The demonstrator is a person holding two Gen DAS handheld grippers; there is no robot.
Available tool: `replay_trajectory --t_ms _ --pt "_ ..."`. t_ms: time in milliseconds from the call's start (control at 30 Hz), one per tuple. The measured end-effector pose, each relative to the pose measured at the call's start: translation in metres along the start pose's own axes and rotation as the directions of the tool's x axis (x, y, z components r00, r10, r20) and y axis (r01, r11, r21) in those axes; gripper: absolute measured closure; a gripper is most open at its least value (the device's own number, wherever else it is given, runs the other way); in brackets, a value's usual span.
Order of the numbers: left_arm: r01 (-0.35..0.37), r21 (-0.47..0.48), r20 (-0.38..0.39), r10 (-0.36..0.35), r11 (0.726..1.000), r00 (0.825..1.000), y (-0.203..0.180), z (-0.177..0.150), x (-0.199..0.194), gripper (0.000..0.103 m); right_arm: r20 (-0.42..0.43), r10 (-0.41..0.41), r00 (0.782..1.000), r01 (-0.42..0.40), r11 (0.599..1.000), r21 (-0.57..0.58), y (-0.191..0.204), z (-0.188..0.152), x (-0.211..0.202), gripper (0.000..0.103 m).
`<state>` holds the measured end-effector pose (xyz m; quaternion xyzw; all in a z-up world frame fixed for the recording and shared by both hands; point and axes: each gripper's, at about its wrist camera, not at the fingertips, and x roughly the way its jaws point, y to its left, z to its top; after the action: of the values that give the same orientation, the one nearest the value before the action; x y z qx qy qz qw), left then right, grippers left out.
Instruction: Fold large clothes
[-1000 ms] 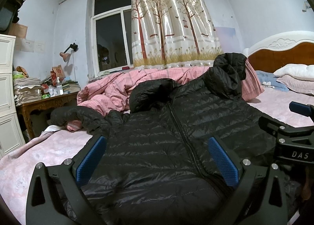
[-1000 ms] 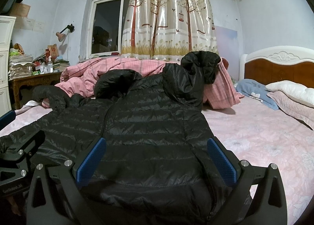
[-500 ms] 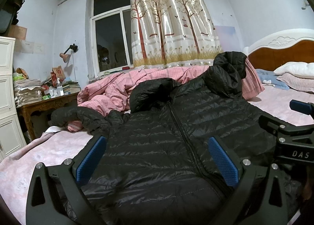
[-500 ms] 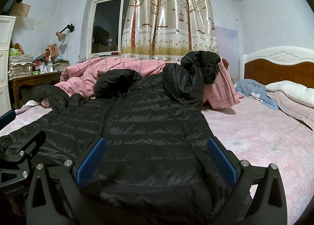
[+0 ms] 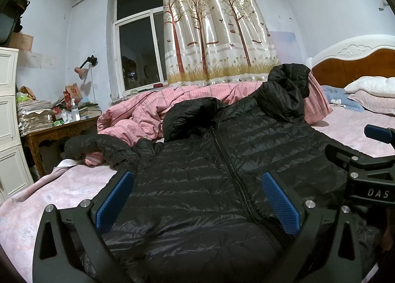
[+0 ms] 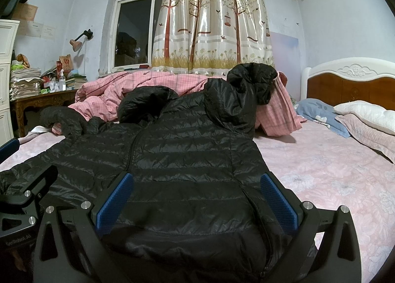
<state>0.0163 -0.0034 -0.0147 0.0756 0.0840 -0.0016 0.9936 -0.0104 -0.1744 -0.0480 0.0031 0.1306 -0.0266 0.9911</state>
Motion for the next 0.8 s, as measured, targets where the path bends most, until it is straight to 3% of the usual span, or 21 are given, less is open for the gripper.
replay_trajectory --t_ms 333,433,533,600,667,733,800 --pt "0.001 0.002 -0.001 -0.001 1.000 1.000 0.001 -0.001 0.000 0.000 -0.005 0.002 1.000 -0.002 1.000 0.002 0.000 -0.002 0.001 0.000" --pt "-0.001 0.002 -0.010 0.001 1.000 1.000 0.003 -0.005 0.004 0.000 -0.045 0.000 0.999 0.000 1.000 0.008 -0.001 -0.005 0.006 0.000" --pt "-0.011 -0.011 0.029 0.011 1.000 1.000 0.007 -0.005 -0.001 0.000 -0.063 -0.055 0.997 0.057 0.998 0.024 -0.004 -0.011 0.005 0.000" --pt "-0.045 -0.024 0.053 0.046 0.999 0.998 0.012 -0.005 -0.011 0.000 -0.033 -0.090 0.995 0.091 0.995 0.048 -0.008 -0.014 -0.005 0.000" --pt "-0.140 -0.006 0.038 0.140 0.990 0.989 0.020 -0.006 -0.030 0.000 -0.001 -0.087 0.996 0.087 0.993 0.083 -0.014 -0.018 -0.018 0.000" --pt "-0.212 0.039 0.092 0.208 0.977 0.974 0.025 -0.011 -0.059 0.000 0.005 -0.019 1.000 0.018 0.992 0.121 -0.023 -0.020 -0.031 0.000" --pt "-0.230 0.067 0.164 0.216 0.971 0.963 0.028 -0.017 -0.084 0.000 0.037 0.024 0.999 -0.030 0.985 0.168 -0.035 -0.020 -0.048 0.000"
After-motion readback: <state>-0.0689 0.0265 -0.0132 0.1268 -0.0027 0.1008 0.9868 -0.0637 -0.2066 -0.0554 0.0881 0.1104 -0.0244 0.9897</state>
